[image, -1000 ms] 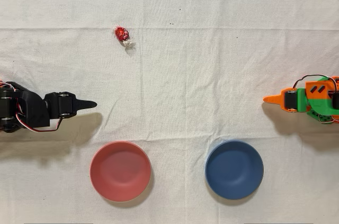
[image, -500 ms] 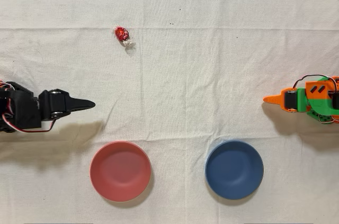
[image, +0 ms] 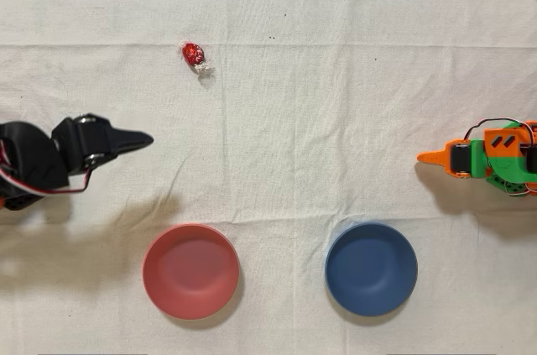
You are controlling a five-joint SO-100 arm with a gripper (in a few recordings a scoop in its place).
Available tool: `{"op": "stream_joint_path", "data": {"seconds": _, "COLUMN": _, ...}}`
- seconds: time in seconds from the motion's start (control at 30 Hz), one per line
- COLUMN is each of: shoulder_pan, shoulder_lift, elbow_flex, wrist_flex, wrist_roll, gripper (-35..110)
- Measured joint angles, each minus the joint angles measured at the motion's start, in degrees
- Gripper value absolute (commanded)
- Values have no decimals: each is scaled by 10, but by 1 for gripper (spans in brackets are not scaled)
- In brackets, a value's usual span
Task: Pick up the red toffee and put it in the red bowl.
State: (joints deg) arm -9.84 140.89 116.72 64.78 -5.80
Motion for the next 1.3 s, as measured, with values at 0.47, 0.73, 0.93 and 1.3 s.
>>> {"op": "stream_joint_path", "data": {"seconds": 0.47, "shoulder_pan": -109, "shoulder_lift": -192, "elbow_flex": -148, "wrist_flex": 20, "wrist_roll": -58, "gripper": 0}}
{"op": "stream_joint_path", "data": {"seconds": 0.73, "shoulder_pan": -175, "shoulder_lift": -264, "elbow_flex": -204, "wrist_flex": 21, "wrist_roll": -58, "gripper": 0}}
{"op": "stream_joint_path", "data": {"seconds": 0.93, "shoulder_pan": -213, "shoulder_lift": -311, "elbow_flex": -234, "wrist_flex": 20, "wrist_roll": -69, "gripper": 0}}
{"op": "stream_joint_path", "data": {"seconds": 1.3, "shoulder_pan": -250, "shoulder_lift": -374, "elbow_flex": -239, "wrist_flex": -35, "wrist_roll": -58, "gripper": 13}}
